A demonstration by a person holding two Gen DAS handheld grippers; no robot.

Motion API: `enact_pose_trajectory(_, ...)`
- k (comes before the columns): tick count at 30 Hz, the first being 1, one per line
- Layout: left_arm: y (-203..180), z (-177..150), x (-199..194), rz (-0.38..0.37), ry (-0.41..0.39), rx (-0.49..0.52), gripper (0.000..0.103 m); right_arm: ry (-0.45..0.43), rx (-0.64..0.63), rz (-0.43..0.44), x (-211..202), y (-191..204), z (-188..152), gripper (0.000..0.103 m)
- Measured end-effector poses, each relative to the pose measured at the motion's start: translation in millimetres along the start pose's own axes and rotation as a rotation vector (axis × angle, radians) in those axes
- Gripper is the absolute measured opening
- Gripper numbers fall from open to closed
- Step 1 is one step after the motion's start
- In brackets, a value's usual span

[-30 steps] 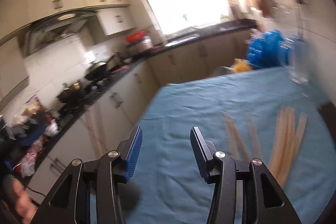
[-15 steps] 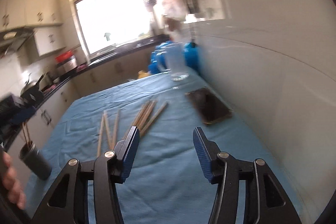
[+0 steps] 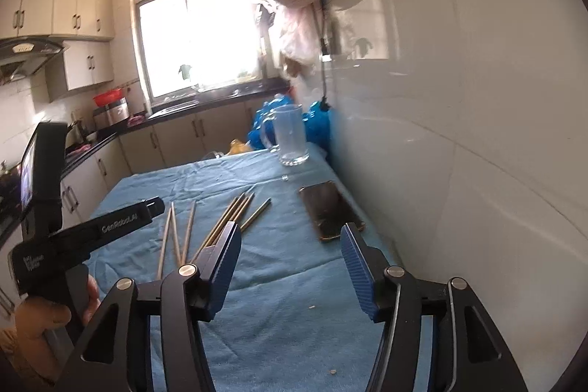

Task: Organize utensils
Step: 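Move both tools back over the remaining chopsticks, then close the left tool on a chopstick while the right tool grasps another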

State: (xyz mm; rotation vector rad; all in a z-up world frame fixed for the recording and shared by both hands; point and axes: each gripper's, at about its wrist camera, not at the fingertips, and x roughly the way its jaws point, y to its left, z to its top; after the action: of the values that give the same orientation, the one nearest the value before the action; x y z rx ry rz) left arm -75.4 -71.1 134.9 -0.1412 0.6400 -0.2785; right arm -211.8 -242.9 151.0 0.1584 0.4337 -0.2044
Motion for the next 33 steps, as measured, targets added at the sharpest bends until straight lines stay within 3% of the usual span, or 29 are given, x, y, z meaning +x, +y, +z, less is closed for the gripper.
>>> enact_pose_trajectory(6, 15, -11, -26, 0.0, -0.041, 0.042, 0.057, -0.043, -0.008, -0.033, -29, 20, 7, 0.064)
enact_pose_trajectory(15, 54, -18, -47, 0.046, 0.001, 0.036, 0.058, -0.038, -0.029, 0.074, -44, 47, -5, 0.073)
enact_pose_trajectory(19, 78, -14, -52, 0.122, -0.007, 0.006, 0.061, 0.073, 0.016, 0.139, -4, 33, -15, 0.074)
enact_pose_trajectory(26, 122, 0, -9, 0.147, 0.12, -0.165, 0.061, 0.214, 0.084, 0.264, 81, 20, -13, 0.073)
enact_pose_trajectory(30, 123, 11, 41, 0.147, 0.19, -0.193, 0.048, 0.292, 0.127, 0.315, 120, 15, -20, 0.07)
enact_pose_trajectory(33, 110, 12, 86, 0.156, 0.249, -0.142, 0.038, 0.333, 0.154, 0.333, 142, 10, -27, 0.07)
